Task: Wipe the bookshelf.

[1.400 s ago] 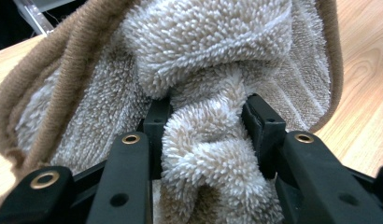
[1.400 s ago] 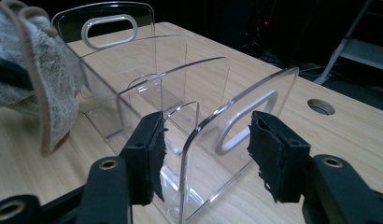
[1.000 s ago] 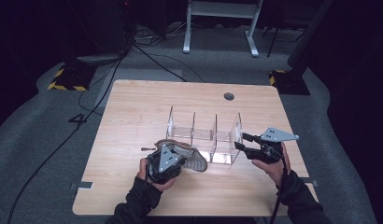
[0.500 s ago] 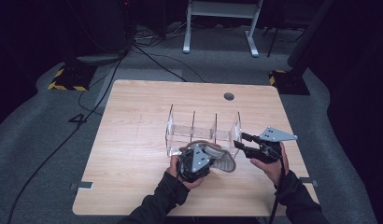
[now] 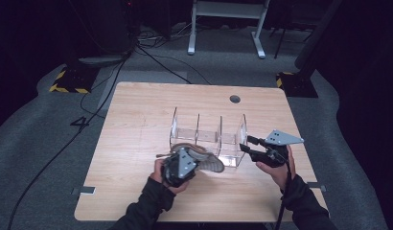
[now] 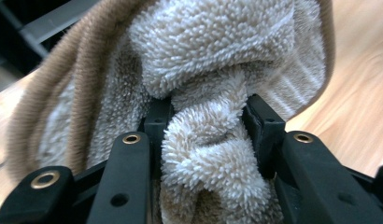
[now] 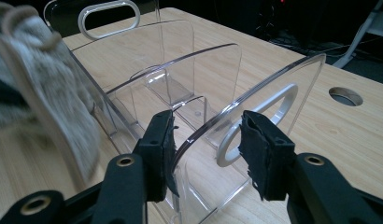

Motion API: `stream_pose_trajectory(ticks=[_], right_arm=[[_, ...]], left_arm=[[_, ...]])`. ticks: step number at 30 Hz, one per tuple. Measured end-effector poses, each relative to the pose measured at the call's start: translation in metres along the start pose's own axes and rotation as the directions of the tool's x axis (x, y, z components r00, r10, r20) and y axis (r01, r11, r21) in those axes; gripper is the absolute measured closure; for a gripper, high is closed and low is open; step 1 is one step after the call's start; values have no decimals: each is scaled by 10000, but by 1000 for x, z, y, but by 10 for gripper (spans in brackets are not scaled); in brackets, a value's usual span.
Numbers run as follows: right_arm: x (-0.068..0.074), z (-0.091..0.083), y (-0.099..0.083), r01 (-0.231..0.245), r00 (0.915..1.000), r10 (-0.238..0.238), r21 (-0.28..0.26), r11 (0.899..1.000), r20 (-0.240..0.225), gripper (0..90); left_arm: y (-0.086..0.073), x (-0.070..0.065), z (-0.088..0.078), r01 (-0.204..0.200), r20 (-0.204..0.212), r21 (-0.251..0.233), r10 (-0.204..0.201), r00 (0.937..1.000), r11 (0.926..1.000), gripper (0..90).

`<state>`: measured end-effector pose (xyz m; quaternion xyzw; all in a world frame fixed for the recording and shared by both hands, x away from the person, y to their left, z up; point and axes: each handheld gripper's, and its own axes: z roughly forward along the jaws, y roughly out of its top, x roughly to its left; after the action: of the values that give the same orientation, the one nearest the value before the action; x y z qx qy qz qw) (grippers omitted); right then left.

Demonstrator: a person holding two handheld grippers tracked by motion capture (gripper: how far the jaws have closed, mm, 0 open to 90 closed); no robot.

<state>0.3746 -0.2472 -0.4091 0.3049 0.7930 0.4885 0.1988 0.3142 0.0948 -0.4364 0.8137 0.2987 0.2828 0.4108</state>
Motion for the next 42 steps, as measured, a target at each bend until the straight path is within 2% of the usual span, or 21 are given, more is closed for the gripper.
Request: stream_pose_trajectory(ticks=[2,4,7,9,10,14,16,18,20,23,25,27,30,32,33,34,35,38,42], right_arm=[[0,0,0,-27,10000,27,-13,10000,-29,552],[-1,0,0,-30,10000,30,5,10000,-40,552],[-1,0,0,-78,9999,79,35,10000,-81,552],[-1,0,0,-85,9999,85,44,10000,-81,552],[-1,0,0,-78,10000,79,57,10000,-54,552],[0,0,0,-70,10000,71,52,10000,-43,554],[0,0,0,-76,10000,76,55,10000,0,554],[1,0,1,-67,10000,67,63,10000,18,555],[1,0,1,-74,10000,74,80,9999,18,555],[1,0,1,-79,10000,78,85,9999,29,555],[1,0,1,-53,10000,52,98,9999,31,555],[1,1,2,-42,10000,42,117,9999,18,555],[1,1,2,-102,9999,102,140,9998,17,560],[1,2,3,-147,9999,146,168,9998,41,566],[0,2,3,-172,9998,171,149,9997,49,571],[0,2,3,-172,9998,171,149,9997,49,571],[0,3,3,-183,9998,182,171,9997,61,571],[0,3,3,-193,9998,192,154,9997,70,572],[0,2,3,-127,9999,126,173,9998,97,572]], left_arm=[[-6,13,-14,377,-227,-119,-380,9990,9992,604],[-13,24,-24,590,-534,-93,-594,9968,9982,603],[-22,38,-29,1037,-832,-43,-1037,9911,9946,601],[-23,40,-28,1096,-759,-126,-1103,9910,9939,600],[-22,38,-26,995,-677,-148,-1003,9927,9949,600],[-15,25,-15,730,-482,-130,-735,9961,9972,600],[-10,16,-8,752,-293,-216,-758,9967,9969,599],[-5,6,-2,464,-218,-259,-470,9987,9986,600],[3,-8,7,57,113,-216,-55,9999,9997,600],[14,-27,25,-3,590,-250,17,9983,9997,601],[21,-41,38,104,819,-305,-79,9966,9995,601],[31,-60,53,13,1103,-381,29,9939,9993,599],[41,-77,68,45,1306,-519,23,9914,9986,598],[45,-81,72,161,1430,-541,-83,9897,9984,599],[50,-91,79,47,1251,-524,19,9921,9986,599],[50,-91,79,47,1251,-524,19,9921,9986,598],[53,-97,83,10,1297,-527,59,9915,9986,596],[54,-98,84,-42,1348,-480,107,9908,9988,597],[52,-91,81,-39,1509,-458,108,9885,9989,609]])
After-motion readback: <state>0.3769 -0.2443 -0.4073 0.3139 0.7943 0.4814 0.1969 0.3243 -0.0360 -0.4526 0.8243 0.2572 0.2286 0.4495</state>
